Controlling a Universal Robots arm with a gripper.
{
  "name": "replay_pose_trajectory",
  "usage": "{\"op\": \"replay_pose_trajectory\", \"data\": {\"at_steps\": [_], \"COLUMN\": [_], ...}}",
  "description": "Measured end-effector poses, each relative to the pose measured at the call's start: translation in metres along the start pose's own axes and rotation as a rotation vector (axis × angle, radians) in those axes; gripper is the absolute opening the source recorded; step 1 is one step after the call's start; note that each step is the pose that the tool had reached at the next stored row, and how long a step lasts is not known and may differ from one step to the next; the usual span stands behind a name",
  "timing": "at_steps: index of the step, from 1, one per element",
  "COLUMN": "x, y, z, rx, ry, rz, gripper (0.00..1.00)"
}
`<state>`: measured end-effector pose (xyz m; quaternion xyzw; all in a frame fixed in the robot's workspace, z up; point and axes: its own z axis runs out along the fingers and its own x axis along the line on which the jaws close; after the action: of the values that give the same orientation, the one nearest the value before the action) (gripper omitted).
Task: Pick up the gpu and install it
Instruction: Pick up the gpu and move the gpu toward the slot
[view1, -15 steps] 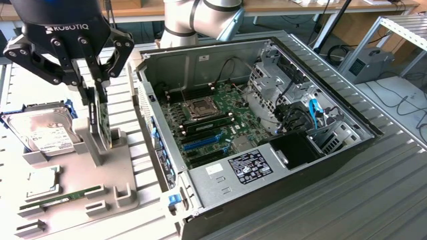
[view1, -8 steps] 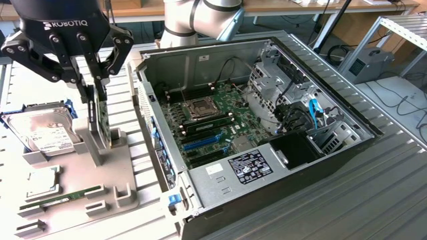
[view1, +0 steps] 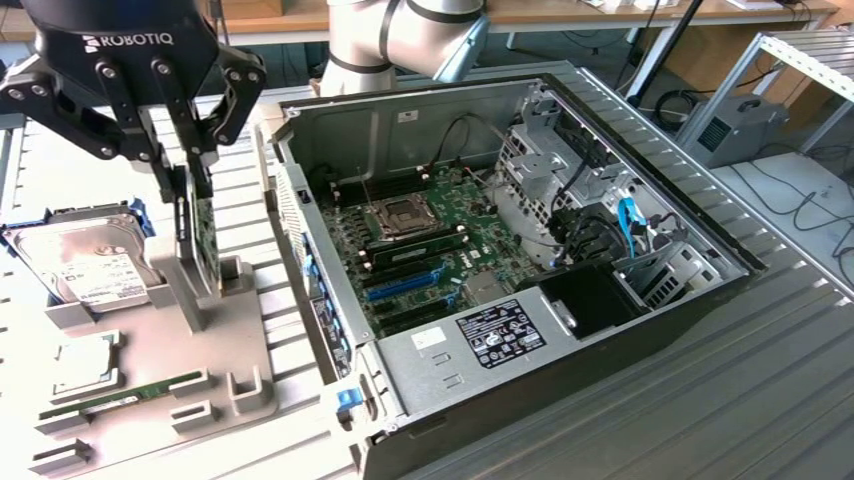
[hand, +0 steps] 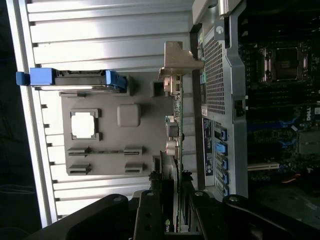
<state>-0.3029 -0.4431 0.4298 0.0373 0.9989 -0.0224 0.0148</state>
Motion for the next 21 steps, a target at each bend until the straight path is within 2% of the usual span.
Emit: {"op": "replay_pose_trajectory", "data": {"at_steps": [4,9,10,14,21], "x": [-0.001,-0.030,-0.042,-0.071,-0.078], "y": [0.0001,0.0023,0.0031,0.0054,0.0060], "z": [-0.0001,0.0008,0.0011,0.0029,0.0037], "rx": [0.0001,0.0000,0.0001,0.0001,0.0000], "ry": [0.0000,0.0000,0.0000,0.0001,0.0000], "rz": [0.000,0.000,0.000,0.000,0.000], "gripper": [0.26,0.26,0.26,0.26,0.26]}}
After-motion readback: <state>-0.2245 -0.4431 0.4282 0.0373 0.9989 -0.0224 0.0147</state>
